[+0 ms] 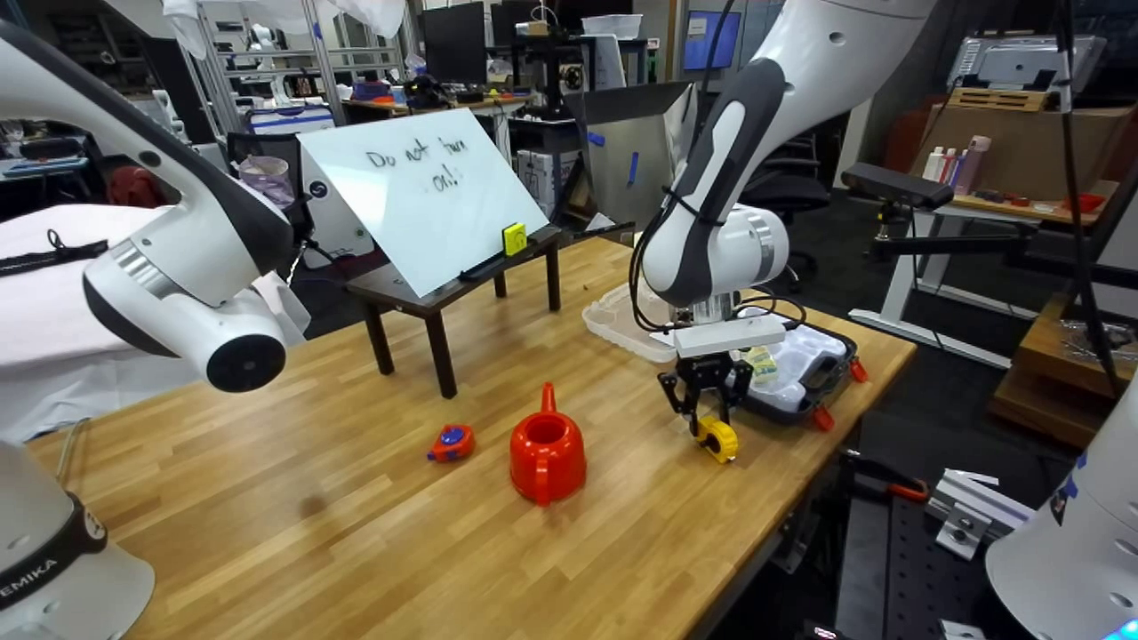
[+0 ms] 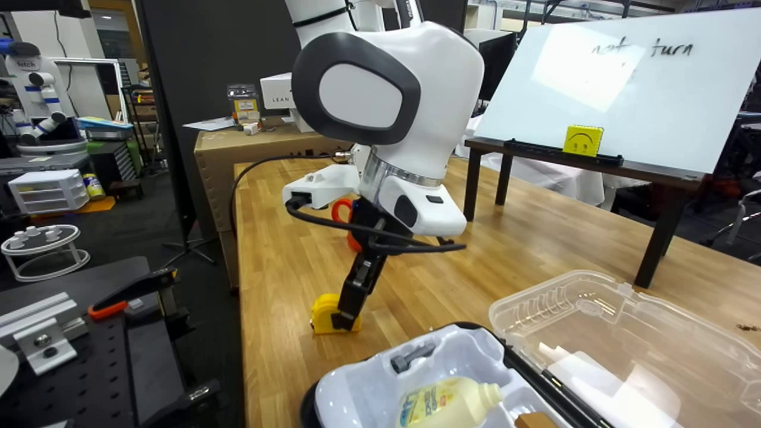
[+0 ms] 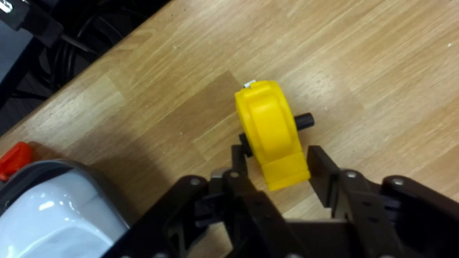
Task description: Move the measuring tape slightly to the left
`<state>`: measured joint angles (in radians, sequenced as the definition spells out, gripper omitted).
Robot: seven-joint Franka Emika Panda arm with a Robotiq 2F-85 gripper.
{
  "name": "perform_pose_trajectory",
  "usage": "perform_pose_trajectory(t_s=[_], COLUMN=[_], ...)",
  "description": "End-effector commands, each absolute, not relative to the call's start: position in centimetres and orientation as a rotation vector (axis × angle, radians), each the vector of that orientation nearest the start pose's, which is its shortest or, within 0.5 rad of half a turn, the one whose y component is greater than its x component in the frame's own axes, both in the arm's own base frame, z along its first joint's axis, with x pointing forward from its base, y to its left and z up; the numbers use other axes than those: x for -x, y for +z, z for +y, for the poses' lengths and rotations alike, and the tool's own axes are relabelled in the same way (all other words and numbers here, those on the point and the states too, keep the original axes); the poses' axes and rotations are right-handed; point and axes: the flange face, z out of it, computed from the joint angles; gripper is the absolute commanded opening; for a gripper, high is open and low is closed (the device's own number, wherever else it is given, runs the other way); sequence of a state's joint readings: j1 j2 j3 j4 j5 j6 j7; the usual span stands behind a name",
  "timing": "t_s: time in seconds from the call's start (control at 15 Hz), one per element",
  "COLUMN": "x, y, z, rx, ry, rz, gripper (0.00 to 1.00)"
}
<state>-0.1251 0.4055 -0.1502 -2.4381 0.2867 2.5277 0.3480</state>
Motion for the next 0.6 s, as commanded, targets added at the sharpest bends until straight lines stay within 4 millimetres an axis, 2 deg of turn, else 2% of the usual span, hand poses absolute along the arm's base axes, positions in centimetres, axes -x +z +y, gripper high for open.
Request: perform_pose_trajectory(t_s=[0.0,0.13,0.2,0.53], x=[-42.7,-42.8,-42.9,-44.2], y=[11.9,11.9,11.9,12.6], z=[-13.3,-13.3,-13.3,-12.5], rx=[2.742,2.745,2.744,2.757], ry=[0.461,0.462,0.462,0.433], rz=[1.289,1.299,1.305,1.32], gripper=[0.17,0.04,0.07,0.07])
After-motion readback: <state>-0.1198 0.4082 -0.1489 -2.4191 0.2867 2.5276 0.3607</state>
